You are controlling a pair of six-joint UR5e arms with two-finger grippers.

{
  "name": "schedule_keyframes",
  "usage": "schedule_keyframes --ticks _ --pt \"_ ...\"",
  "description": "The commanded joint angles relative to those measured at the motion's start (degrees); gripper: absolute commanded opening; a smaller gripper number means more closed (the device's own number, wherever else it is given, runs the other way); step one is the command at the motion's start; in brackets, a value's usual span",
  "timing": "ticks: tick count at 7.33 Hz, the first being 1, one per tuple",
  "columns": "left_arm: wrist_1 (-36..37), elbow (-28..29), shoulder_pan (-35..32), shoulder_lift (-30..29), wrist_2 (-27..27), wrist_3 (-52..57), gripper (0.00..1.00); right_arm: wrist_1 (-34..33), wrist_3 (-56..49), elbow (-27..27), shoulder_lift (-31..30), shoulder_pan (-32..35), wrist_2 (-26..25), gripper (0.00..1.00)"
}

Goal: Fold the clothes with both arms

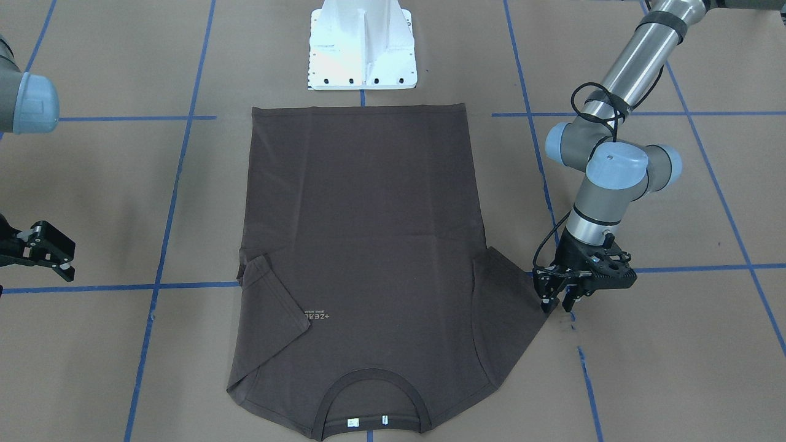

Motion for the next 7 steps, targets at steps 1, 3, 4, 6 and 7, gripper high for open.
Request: schedule_keyframes --ticks 1,3,4,6,7 --pt "0.0 -0.1 0.1 0.1 0.0 -0.1 0.5 0.0 0.0 0.0 0.0 0.0 0.0 1.0" --pt "0.2 -0.2 0.7 0.1 0.0 -0.4 0.5 0.0 0.0 0.0 -0.1 0.0 -0.1 1.0" --pt "0.3 -0.2 0.8 0.2 0.0 -0.4 0.5 0.0 0.0 0.0 -0.2 0.0 -0.1 1.0" --pt "0.2 -0.3 0.9 0.2 0.0 -0.7 0.19 0.0 0.0 0.0 -0.3 0.0 -0.1 1.0" --pt "0.3 -0.5 0.9 0.2 0.0 -0.6 0.0 0.0 0.0 0.0 -0.3 0.0 -0.1 1.0"
